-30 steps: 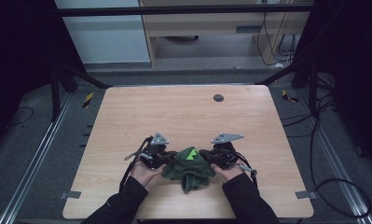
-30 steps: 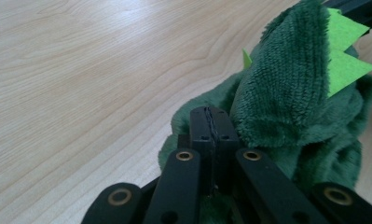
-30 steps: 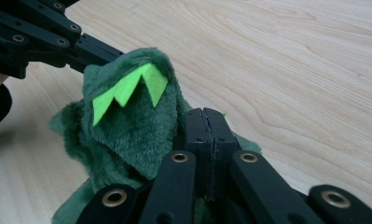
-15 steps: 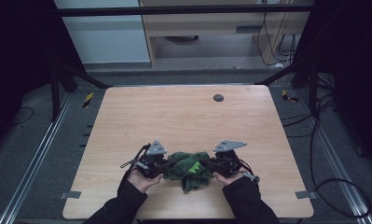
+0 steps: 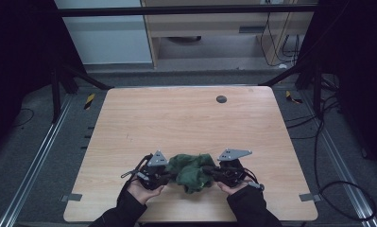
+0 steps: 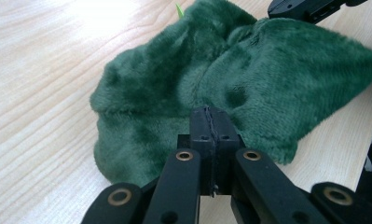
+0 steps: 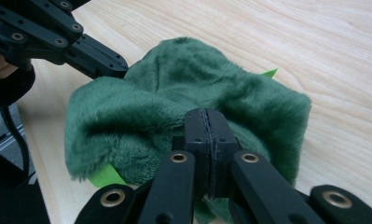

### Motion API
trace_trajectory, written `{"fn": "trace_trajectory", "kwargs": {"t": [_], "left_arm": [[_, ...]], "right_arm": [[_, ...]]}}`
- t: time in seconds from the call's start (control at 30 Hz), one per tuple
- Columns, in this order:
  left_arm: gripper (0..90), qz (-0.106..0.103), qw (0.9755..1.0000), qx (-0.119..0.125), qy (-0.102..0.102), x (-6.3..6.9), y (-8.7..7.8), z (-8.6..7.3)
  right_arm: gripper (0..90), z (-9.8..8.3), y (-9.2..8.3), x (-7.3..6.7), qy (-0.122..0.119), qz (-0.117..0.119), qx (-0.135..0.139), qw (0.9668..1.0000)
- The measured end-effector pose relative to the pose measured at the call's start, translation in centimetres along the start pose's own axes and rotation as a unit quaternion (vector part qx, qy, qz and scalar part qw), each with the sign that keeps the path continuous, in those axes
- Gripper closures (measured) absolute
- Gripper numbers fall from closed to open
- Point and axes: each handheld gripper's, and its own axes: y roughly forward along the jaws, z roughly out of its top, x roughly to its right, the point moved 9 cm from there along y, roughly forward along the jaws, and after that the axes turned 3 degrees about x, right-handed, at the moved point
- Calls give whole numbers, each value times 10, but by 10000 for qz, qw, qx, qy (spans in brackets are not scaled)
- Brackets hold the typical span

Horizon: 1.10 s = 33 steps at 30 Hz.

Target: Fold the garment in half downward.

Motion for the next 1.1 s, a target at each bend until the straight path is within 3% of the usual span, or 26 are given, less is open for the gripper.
{"fn": "trace_trajectory", "kwargs": {"t": [0.23, 0.43, 0.53, 0.77, 1.1], "left_arm": [[899, 41, 10000, 13, -9, 3, -2, -2], [899, 256, 9995, 76, -157, -8, 0, 3], [899, 222, 9996, 13, -145, -6, 5, 2], [899, 157, 9997, -165, -70, 4, 12, -9], [899, 264, 9991, -306, -102, 9, 18, -20]], "right_arm": [[891, -5, -5, -3, -4, 16, 11, 10000], [895, 7, -7, 5, 16, -136, 235, 9996], [896, 10, -1, 8, 61, -169, 262, 9995], [894, -1, 5, 2, 17, -54, 22, 10000], [893, -22, 6, 0, 20, -50, -240, 9997]]}}
